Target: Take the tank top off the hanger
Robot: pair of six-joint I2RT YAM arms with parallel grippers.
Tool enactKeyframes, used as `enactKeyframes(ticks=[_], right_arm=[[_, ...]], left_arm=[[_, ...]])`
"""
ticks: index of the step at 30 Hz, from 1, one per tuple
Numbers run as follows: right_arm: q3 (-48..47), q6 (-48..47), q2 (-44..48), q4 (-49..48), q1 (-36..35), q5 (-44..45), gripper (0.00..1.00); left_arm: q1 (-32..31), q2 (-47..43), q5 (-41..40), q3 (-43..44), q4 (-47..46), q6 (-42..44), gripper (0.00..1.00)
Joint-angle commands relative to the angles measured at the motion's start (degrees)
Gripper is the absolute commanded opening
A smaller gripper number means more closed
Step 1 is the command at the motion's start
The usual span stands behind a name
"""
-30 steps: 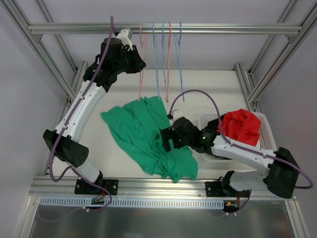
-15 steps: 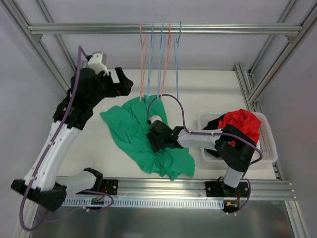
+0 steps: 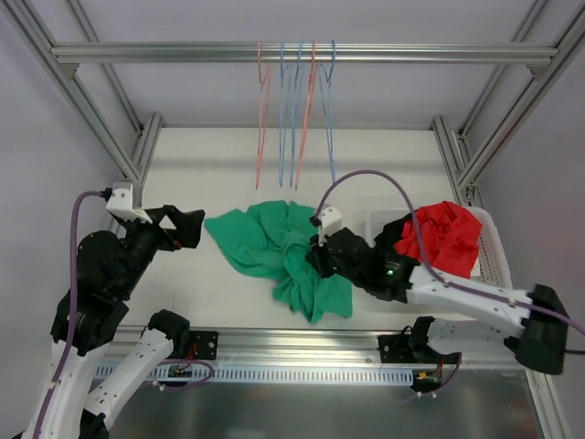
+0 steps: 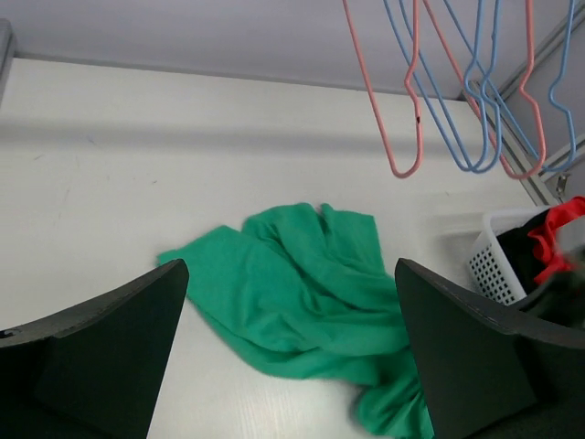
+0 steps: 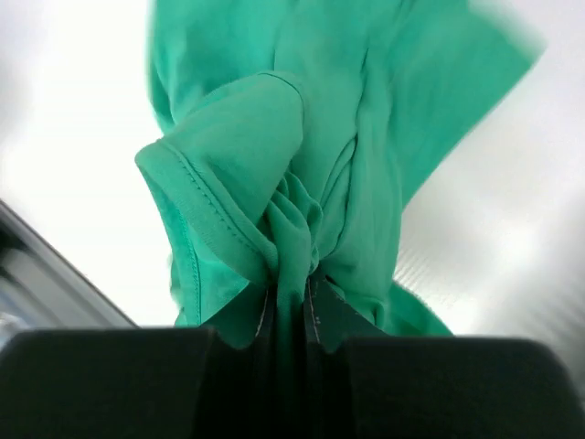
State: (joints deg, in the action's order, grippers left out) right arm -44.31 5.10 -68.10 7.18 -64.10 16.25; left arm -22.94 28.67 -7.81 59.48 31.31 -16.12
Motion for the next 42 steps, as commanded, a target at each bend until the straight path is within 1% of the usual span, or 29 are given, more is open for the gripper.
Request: enactKeyframes(ticks=[1, 3, 4, 6, 7, 8, 9, 10, 13, 14, 15, 16, 18, 19, 22, 25, 30, 32, 33, 35, 36, 38, 39, 40, 41, 42], right_arm=[[-3.75, -3.07, 13.31, 8.60, 0.46, 6.77, 0.00], [-7.26, -4.66, 19.36, 12.58, 1.08, 8.79, 0.00], [-8.67, -5.97, 21.14, 16.77, 0.99, 9.58, 0.00], [-13.85, -6.86, 25.35, 21.10, 1.08, 13.36, 0.00], [-15.87, -6.86, 26.42, 25.73, 1.25, 14.67, 0.00], [-18.15, -7.04, 27.31, 28.21, 1.51, 17.12, 0.00], [-23.05, -7.30, 27.84, 30.41, 1.52, 18.80, 0.00], [-25.45, -7.82, 28.80, 34.00, 1.69, 20.56, 0.00], [-35.38, -9.40, 28.20, 40.08, 1.87, 29.33, 0.00], [-37.84, -9.93, 27.58, 41.24, 1.78, 30.58, 0.00], [-42.56, -10.46, 26.88, 42.20, 1.78, 31.90, 0.00], [-44.87, -10.90, 25.48, 44.30, 1.87, 34.70, 0.00], [-49.35, -11.52, 24.07, 46.60, 1.78, 37.18, 0.00], [-53.12, -11.69, 23.63, 48.35, 1.78, 38.58, 0.00], [-57.45, -13.89, 23.10, 49.33, 1.87, 46.38, 0.00], [-58.43, -15.30, 23.18, 50.29, 1.78, 49.84, 0.00], [-57.11, -13.46, 23.27, 52.93, 1.87, 50.54, 0.00], [-55.63, -12.49, 23.18, 53.55, 1.78, 52.56, 0.00], [-53.01, -11.88, 23.27, 53.73, 1.87, 52.65, 0.00], [-49.83, -8.63, 23.88, 53.82, 2.04, 50.47, 0.00], [-46.68, -7.31, 23.80, 53.82, 2.31, 49.50, 0.00], [-43.59, -4.93, 23.19, 53.90, 5.46, 45.47, 0.00], [-42.27, -3.36, 22.75, 53.82, 7.73, 42.84, 0.00], [-39.82, -2.65, 22.22, 53.56, 13.24, 36.55, 0.00], [-38.06, -2.73, 21.26, 52.33, 16.08, 34.05, 0.00], [-35.78, -3.08, 21.16, 48.58, 18.98, 31.67, 0.00]], left_arm=[[-0.44, -6.84, 0.34, -2.87, 0.60, 5.20, 0.99], [-0.35, -8.97, -1.57, -6.04, 0.68, 6.10, 0.99], [-0.35, -10.63, -2.55, -8.05, 0.60, 6.10, 0.99], [-0.44, -11.87, -4.57, -9.82, 0.60, 4.79, 0.99], [-0.44, -12.66, -6.41, -11.39, 0.51, 4.35, 0.99], [-0.35, -12.93, -7.03, -12.02, 0.51, 4.08, 0.98], [-0.44, -12.93, -7.21, -12.54, 0.51, 4.34, 0.99], [-0.44, -12.67, -7.30, -13.16, 0.59, 4.60, 0.99], [-0.44, -11.62, -7.48, -13.34, 0.59, 5.40, 0.99], [-0.35, -11.27, -7.31, -13.34, 0.68, 5.40, 0.99], [-0.35, -11.00, -7.13, -13.34, 0.68, 5.40, 0.99], [-0.44, -10.83, -6.95, -13.43, 0.60, 5.40, 0.99], [-0.44, -10.91, -6.42, -13.60, 0.60, 5.66, 0.99], [-0.44, -11.09, -6.42, -13.69, 0.59, 5.75, 0.99], [-0.35, -12.14, -6.16, -14.13, 0.59, 5.75, 0.98], [-0.44, -13.02, -6.07, -14.22, 0.59, 5.84, 0.99], [-0.44, -12.76, -5.90, -14.13, 0.68, 5.84, 0.99], [-0.44, -12.32, -5.37, -14.13, 0.68, 5.84, 0.99], [-0.35, -12.14, -5.11, -14.13, 0.60, 5.84, 0.99], [-0.44, -12.05, -4.84, -14.13, 0.59, 5.84, 0.99], [-0.44, -12.14, -4.84, -14.05, 0.68, 5.84, 0.99], [-0.44, -12.32, -5.11, -14.04, 0.68, 5.84, 0.99], [-0.44, -12.49, -5.11, -14.13, 0.60, 5.84, 0.99], [-0.35, -12.58, -5.02, -14.22, 0.59, 5.75, 0.99], [-0.44, -12.58, -4.84, -14.22, 0.68, 5.75, 0.99], [-0.44, -12.76, -4.76, -14.22, 0.60, 5.75, 0.99]])
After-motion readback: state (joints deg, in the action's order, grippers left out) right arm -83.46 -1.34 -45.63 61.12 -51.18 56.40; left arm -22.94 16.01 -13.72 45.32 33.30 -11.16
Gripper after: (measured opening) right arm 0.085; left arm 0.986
